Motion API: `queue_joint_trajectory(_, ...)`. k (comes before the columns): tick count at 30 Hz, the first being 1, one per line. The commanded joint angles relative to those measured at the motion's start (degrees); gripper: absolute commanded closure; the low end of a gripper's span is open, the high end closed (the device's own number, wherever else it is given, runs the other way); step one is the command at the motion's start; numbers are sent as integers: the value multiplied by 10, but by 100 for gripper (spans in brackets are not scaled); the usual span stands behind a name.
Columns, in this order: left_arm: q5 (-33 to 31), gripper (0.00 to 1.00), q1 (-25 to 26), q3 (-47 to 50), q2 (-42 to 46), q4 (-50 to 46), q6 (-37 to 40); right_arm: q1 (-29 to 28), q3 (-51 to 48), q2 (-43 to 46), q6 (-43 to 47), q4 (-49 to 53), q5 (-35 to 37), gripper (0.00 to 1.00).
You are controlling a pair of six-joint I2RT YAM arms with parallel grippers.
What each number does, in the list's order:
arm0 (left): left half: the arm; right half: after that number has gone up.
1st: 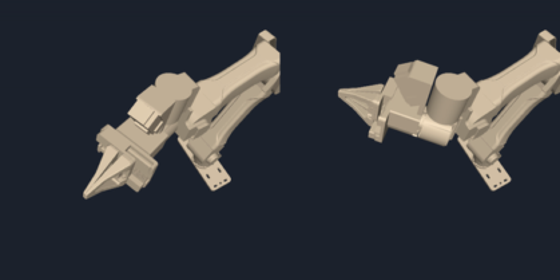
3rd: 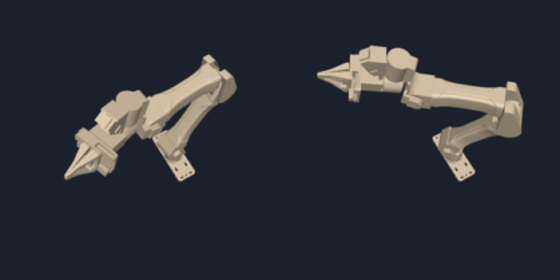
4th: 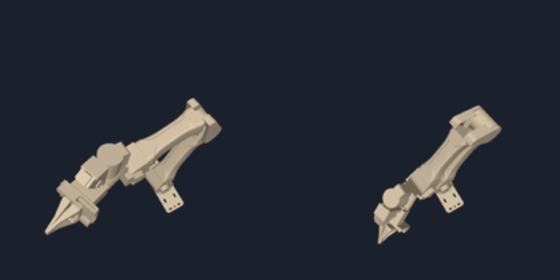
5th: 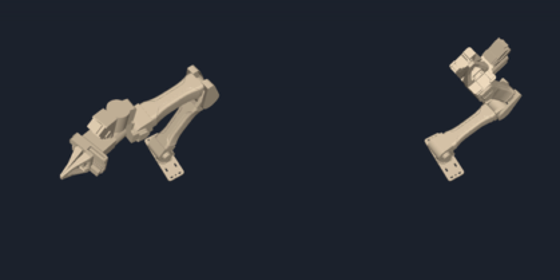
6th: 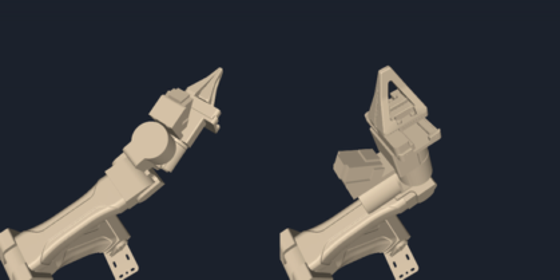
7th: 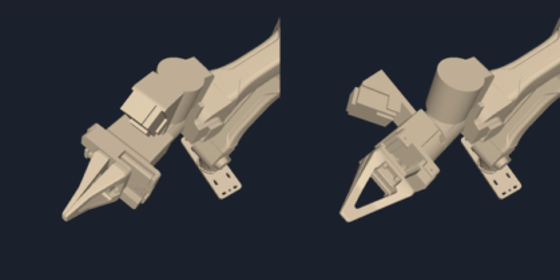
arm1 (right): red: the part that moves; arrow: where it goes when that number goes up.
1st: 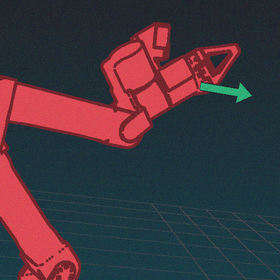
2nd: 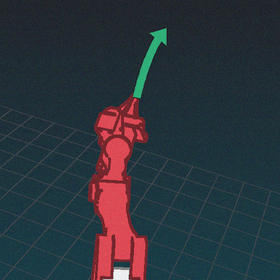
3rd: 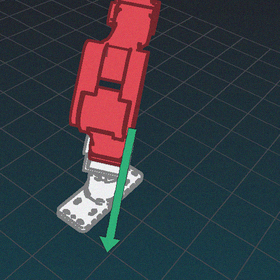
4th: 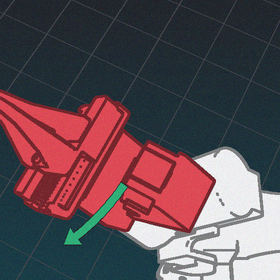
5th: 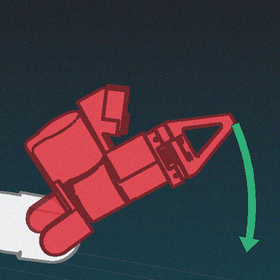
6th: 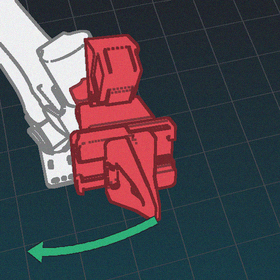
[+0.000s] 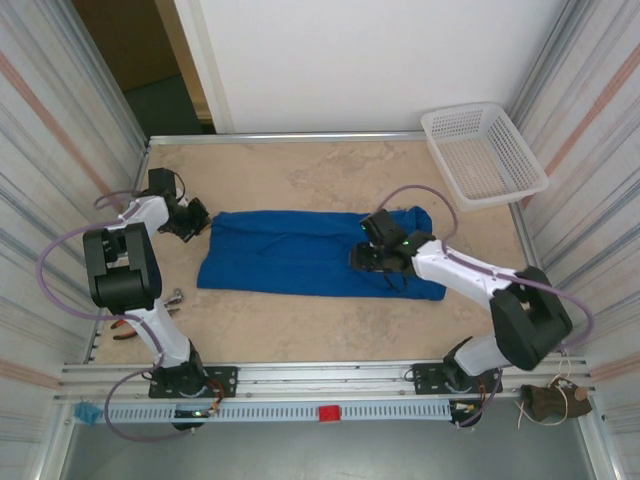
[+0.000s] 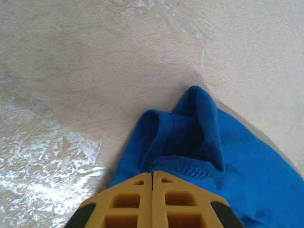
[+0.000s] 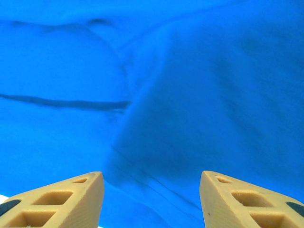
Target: Fold the inside-out t-shirt
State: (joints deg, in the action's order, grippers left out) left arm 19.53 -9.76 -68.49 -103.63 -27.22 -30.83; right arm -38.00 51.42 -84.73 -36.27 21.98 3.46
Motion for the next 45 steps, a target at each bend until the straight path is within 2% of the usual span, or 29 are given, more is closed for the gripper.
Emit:
queue_joint_trajectory(1,13,100,-4,-18,17,-18,11,-11,29,-46,25,-14,13,46)
queue_joint_trajectory(2,14,100,-4,-18,18,-17,10,-13,34,-61,24,-17,15,48)
queue_joint_trajectory(3,17,100,-4,-18,19,-18,9,-14,37,-72,23,-18,19,55)
queue_joint_trajectory(5,22,100,-4,-19,23,-17,5,-15,36,-87,19,-13,28,84)
queue_joint_trajectory(7,30,100,-6,-13,30,-10,-7,-14,24,-81,13,-10,33,100)
queue_joint_trajectory(10,48,100,-16,23,56,24,-42,-14,-5,-54,3,-8,34,100)
queue_joint_trajectory(11,46,91,-18,36,68,31,-49,-14,-12,-45,-1,-6,35,100)
queue_joint_trajectory(13,18,68,-19,57,96,34,-51,-14,-33,-22,-10,-6,35,100)
queue_joint_trajectory(14,7,62,-19,63,108,34,-49,-14,-42,-15,-14,-9,31,100)
queue_joint_trajectory(15,-3,56,-18,66,119,34,-44,-15,-50,-11,-16,-14,24,98)
queue_joint_trajectory(17,-27,53,-11,58,128,22,-27,-14,-59,-8,-23,-18,17,72)
queue_joint_trajectory(18,-43,52,-4,44,126,8,-12,-15,-60,-9,-25,-18,15,62)
queue_joint_trajectory(19,-60,52,9,28,122,-4,9,-15,-60,-10,-27,-18,15,60)
queue_joint_trajectory(23,-159,58,83,-59,75,-64,107,-14,-52,-2,-26,-14,13,57)
queue_joint_trajectory(26,-251,67,142,-126,17,-102,177,-7,-41,9,-25,-6,8,48)
queue_joint_trajectory(29,-321,72,181,-168,-35,-119,229,11,-34,29,-22,-4,-3,42)
queue_joint_trajectory(34,-383,75,200,-200,-93,-131,265,85,-17,36,-1,-4,-40,41)
queue_joint_trajectory(39,-418,79,205,-225,-130,-140,285,163,-11,-1,7,-30,-89,41)
queue_joint_trajectory(45,-430,79,202,-236,-159,-147,290,201,-19,-45,-13,-63,-110,41)
